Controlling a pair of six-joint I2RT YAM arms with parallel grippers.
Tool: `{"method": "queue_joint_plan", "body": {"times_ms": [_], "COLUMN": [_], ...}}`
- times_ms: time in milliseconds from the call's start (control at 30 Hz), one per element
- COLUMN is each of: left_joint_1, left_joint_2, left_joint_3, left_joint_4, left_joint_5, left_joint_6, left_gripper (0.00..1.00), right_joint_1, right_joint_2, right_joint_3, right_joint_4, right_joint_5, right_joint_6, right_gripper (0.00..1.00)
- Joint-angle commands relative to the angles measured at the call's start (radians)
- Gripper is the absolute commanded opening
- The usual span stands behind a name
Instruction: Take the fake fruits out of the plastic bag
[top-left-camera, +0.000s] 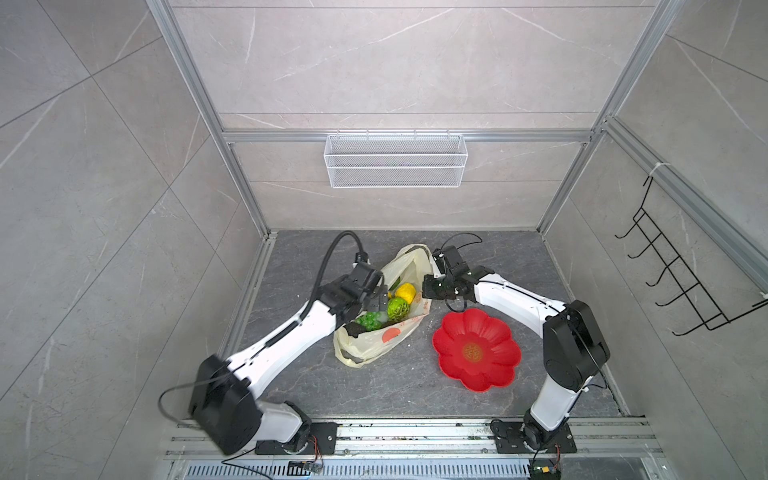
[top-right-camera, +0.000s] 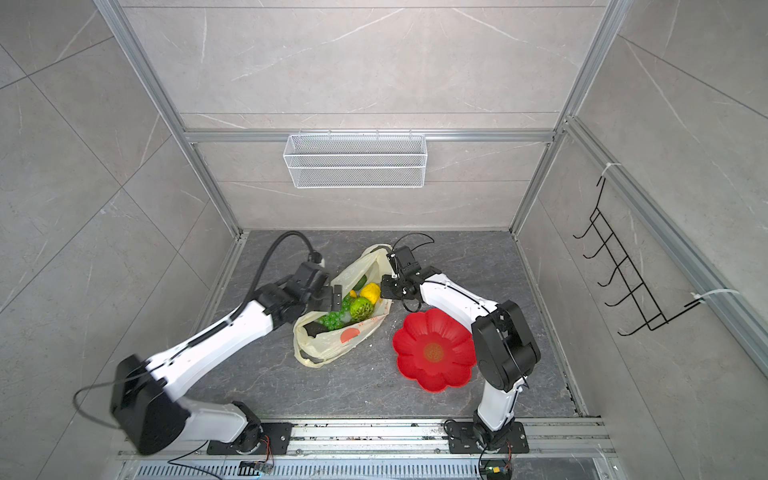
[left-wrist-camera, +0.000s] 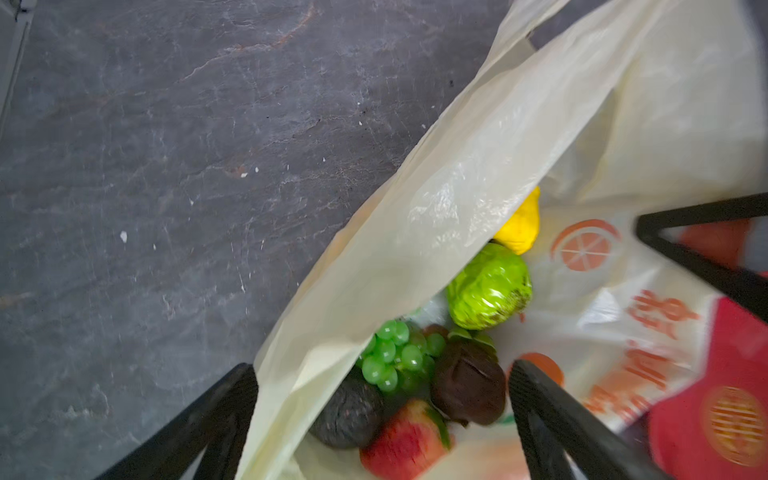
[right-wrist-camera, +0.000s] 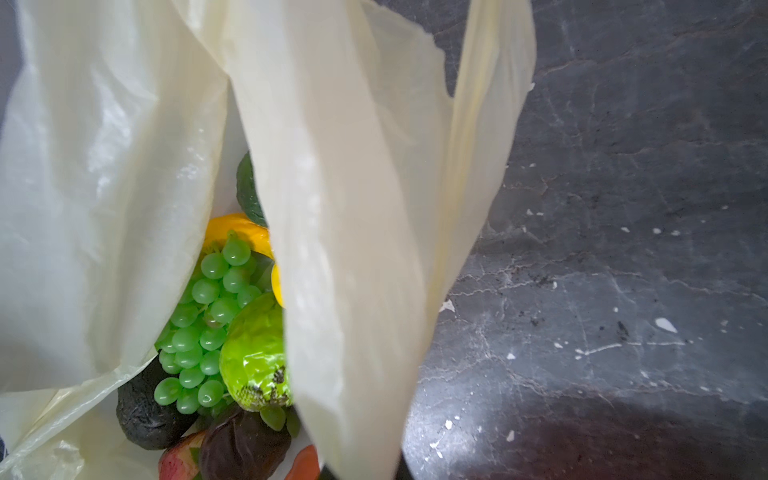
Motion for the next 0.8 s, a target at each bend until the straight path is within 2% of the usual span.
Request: {"method": "queue_joint_plan", "body": {"times_ms": [0,133,233,300,433,567,667,767], "left_joint_1": [-0.006,-0.003,0.026,0.053,0.109,0.18,0.19,0.19], "left_joint_2": [0.117,0.217,0.277,0.298,0.284,0.217,0.169,0.123], "left_joint_3": [0.093,0.14,0.166,0.165,0.124,0.042,-0.004,-0.06], "left_joint_4": [-0.066,-0.075,-0.1,-0.089,-0.031,0.061,0.12,0.194], "left_joint_5": [-0.11,-0.142,-0.191,-0.194,-0.18,-0.1,-0.059,0.0], "left_joint_6": [0.112,0.125,0.074,0.049,0.007,-0.028,-0.027,-0.027], "left_gripper": [1.0,1.0,0.99,0.96,0.78,0.48,0.37,0.18], "right_joint_1": [0.0,0.001,0.001,0.0,-0.002,-0.011,-0.013,-0.009], "right_joint_2": [-0.014,-0.006,0.0,0.002,0.007,0.034,0.073,0.129], "right_joint_3": [-0.002,-0.003,-0.001,-0.001,0.003,0.023,0.057,0.113], "right_joint_4": [-0.012,-0.008,-0.01,-0.011,-0.016,-0.03,-0.043,-0.045], "right_joint_5": [0.019,0.018,0.021,0.032,0.061,0.074,0.077,0.036], "right_joint_6": [-0.01,-0.006,-0.008,-0.008,-0.011,-0.019,-0.032,-0.021], "right_gripper": [0.05,0.05,0.05,0.06,0.06,0.06,0.06,0.07]}}
